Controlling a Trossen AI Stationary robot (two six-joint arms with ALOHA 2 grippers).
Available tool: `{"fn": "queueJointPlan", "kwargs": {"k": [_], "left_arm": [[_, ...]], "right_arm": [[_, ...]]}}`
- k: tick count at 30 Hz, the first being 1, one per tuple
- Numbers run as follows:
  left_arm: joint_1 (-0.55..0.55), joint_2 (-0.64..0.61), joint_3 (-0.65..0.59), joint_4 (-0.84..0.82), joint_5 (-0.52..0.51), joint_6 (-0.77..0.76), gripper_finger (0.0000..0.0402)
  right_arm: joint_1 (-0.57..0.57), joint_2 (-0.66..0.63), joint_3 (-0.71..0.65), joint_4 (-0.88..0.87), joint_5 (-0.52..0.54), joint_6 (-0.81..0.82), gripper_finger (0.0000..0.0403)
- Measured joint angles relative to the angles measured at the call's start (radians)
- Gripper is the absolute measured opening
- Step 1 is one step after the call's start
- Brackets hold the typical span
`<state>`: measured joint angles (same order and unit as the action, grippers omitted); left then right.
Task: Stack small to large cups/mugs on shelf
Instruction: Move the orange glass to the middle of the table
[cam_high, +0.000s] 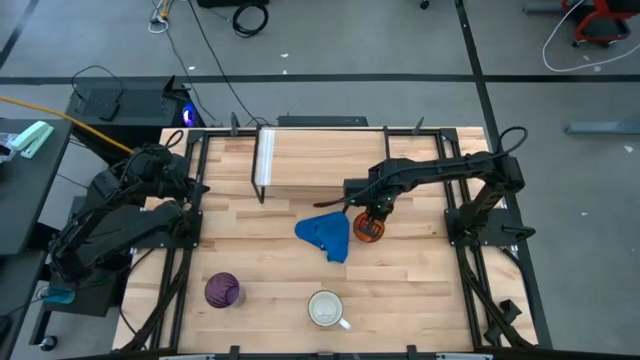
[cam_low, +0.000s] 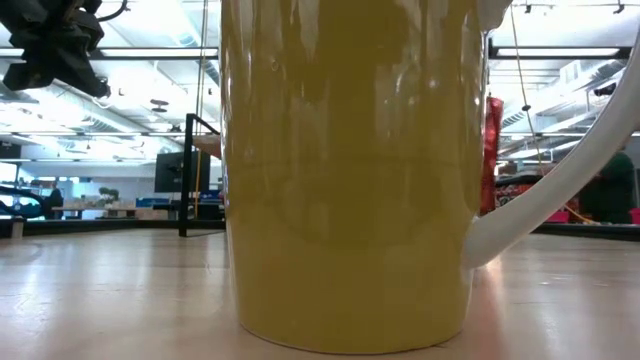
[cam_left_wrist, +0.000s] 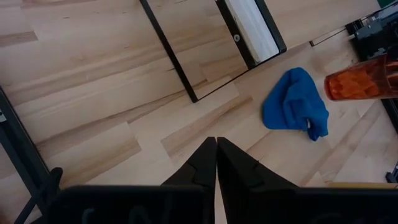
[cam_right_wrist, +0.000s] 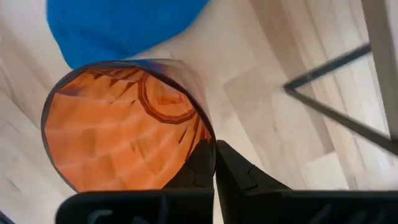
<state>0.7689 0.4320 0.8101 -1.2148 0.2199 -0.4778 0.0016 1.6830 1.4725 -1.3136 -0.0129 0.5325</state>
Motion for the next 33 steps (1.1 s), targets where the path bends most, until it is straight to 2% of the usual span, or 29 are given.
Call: {"fn": "queueJointPlan", "kwargs": {"k": [6, 12, 26, 33], "left_arm": [[0.000, 0.000, 0.000, 0.000, 0.000, 0.000, 0.0013], [0.000, 0.000, 0.000, 0.000, 0.000, -0.001, 0.0023], [0.000, 0.000, 0.000, -0.001, 0.000, 0.001, 0.0015], [0.000, 0.000, 0.000, -0.001, 0.000, 0.002, 0.0025]], "right_arm": [[-0.027, 0.016, -0.001, 0.021, 0.006, -0.021, 0.0003], [-0.034, 0.020, -0.002, 0.015, 0.008, -0.040, 0.0003], [-0.041, 0.020, -0.081, 0.065, 0.008, -0.046, 0.0005], [-0.041, 0.020, -0.081, 0.069, 0.008, -0.058, 0.0039]]}}
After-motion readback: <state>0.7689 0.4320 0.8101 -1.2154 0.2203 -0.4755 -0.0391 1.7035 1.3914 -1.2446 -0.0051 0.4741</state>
